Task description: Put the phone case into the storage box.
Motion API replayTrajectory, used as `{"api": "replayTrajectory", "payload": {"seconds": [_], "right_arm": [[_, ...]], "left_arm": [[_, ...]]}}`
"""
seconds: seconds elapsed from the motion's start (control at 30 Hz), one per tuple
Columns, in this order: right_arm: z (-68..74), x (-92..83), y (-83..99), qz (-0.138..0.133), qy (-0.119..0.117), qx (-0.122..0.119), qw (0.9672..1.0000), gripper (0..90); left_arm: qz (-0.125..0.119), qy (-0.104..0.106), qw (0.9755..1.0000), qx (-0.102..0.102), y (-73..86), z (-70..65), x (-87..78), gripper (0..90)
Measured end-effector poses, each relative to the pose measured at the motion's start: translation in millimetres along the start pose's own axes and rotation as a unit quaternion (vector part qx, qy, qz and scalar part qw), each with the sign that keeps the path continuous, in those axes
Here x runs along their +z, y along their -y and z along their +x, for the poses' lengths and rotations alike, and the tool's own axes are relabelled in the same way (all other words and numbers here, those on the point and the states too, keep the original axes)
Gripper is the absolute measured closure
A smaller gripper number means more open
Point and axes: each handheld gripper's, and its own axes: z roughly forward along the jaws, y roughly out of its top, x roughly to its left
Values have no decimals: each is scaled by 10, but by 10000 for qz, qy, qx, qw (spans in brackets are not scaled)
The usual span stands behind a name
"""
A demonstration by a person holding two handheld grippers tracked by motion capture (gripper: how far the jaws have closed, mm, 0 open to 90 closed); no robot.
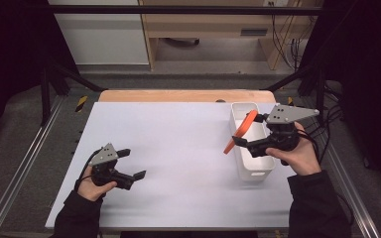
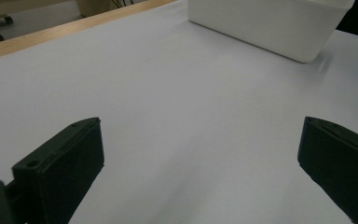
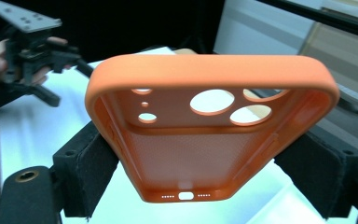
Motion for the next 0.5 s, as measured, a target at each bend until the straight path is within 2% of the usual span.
{"api": "replayTrajectory", "payload": {"seconds": [0.27,0.5], "right_arm": [[-80,45,-57,-39,330,215,9992,159],[-165,80,-79,-52,665,395,9970,159]], "left_arm": [[-27,-197,9997,-110,62,104,-73,0],[-61,-361,9992,-145,96,151,-119,0]]}}
